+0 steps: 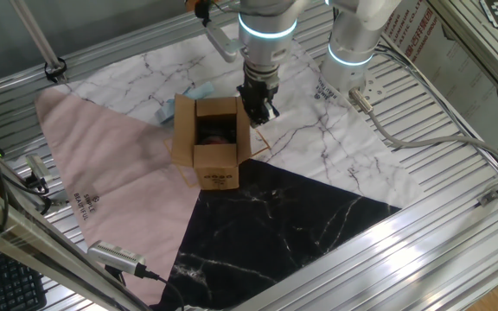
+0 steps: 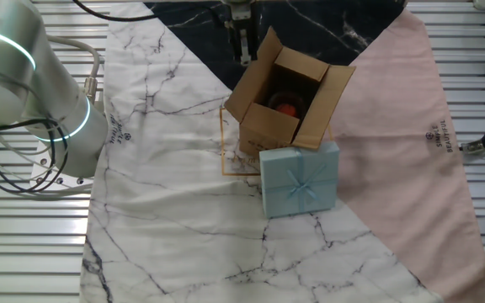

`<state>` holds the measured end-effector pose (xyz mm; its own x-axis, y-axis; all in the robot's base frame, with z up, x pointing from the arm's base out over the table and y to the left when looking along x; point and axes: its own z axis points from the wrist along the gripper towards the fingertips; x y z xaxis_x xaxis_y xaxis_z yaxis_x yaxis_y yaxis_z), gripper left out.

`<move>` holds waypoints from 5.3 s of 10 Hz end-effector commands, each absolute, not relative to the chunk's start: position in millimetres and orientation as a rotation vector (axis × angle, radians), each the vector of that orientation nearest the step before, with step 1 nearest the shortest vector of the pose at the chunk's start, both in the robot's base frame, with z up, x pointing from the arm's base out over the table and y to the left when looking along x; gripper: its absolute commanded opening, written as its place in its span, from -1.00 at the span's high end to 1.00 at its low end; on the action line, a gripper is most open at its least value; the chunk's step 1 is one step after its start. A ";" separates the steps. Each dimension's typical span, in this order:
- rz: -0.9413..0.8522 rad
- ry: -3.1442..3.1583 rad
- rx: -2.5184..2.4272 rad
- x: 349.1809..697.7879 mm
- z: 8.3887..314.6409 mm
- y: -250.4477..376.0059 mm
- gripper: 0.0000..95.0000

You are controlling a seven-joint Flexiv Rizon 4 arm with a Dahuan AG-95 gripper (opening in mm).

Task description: Cover the box

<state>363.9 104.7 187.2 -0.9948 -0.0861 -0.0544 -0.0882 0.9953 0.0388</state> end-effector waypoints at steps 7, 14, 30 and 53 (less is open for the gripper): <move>0.061 3.098 -0.155 385.9 186.3 100.0 1.00; 0.063 3.097 -0.191 400.3 187.6 89.7 1.00; 0.080 3.091 -0.218 417.6 181.8 74.6 1.00; 0.108 3.086 -0.185 437.6 134.7 65.1 1.00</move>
<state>438.6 65.6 136.2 -0.9916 -0.1169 -0.0546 -0.1204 0.9905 0.0667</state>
